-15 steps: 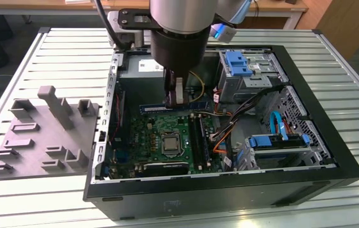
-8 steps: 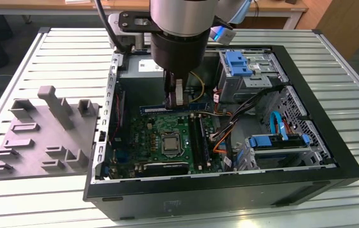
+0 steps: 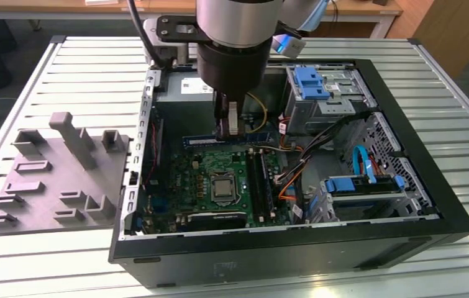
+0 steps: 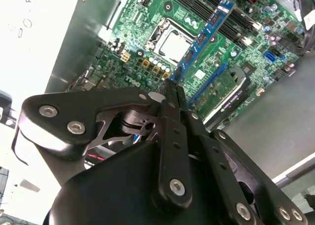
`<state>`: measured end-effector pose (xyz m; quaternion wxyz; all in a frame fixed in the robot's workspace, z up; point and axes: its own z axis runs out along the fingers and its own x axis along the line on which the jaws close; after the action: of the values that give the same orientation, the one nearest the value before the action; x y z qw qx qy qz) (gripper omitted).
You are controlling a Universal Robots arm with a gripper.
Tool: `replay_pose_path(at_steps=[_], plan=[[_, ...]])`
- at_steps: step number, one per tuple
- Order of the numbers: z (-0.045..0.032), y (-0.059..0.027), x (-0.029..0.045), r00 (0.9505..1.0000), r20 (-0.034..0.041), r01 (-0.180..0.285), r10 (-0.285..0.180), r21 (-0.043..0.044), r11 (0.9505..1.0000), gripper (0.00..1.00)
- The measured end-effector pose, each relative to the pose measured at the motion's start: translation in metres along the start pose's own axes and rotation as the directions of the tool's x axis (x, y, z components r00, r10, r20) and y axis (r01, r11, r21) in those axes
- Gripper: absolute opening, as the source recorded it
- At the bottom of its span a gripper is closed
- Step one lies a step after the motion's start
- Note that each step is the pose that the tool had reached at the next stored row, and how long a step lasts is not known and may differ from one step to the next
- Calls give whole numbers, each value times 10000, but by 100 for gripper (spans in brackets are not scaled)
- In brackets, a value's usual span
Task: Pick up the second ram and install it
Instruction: 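Pick up the second ram and move it above second insertion slot, then insert the second ram into the second slot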
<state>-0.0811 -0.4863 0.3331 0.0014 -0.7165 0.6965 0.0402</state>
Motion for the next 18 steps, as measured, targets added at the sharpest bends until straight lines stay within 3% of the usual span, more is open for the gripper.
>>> replay_pose_path(at_steps=[7, 18], plan=[[107, -6, -1, 10000, 1, -11, 11, 1, 10000, 13], [122, -6, -1, 10000, 1, -12, 12, 1, 10000, 13]])
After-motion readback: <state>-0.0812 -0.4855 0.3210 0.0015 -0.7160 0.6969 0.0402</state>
